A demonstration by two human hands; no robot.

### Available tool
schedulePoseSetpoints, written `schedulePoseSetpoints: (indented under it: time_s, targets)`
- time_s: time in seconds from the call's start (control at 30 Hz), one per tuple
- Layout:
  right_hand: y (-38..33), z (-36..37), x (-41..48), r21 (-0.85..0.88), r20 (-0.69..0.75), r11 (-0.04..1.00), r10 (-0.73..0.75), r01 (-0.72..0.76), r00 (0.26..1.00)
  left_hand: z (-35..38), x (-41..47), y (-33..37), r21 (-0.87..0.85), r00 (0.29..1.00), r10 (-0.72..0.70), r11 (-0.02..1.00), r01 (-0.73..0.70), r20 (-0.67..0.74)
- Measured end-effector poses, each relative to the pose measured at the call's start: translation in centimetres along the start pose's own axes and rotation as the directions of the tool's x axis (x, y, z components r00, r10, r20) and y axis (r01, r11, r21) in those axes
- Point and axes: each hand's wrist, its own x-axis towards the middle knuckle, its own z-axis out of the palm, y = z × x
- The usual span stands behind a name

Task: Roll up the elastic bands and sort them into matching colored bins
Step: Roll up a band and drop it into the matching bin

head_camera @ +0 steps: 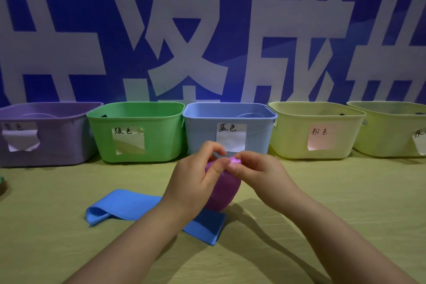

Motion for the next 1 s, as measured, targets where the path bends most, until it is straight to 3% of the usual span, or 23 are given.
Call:
schedulePoseSetpoints:
  time_s: [0.57, 1.0]
  targets:
    - [0.16, 0.25, 0.26, 0.131, -0.09, 0.991, -0.024, 0.036, 0.996, -0.25, -0.09, 0.54, -0.047, 0.997, -0.063, 0.997, 0.065, 0.046]
    - [0.02, -0.06, 0.25, -0.063, -0.156, 0.998, -0.031, 0.022, 0.987, 0.15, 0.05, 0.49, -0.056, 0.995, -0.076, 0.995, 0.079, 0.058]
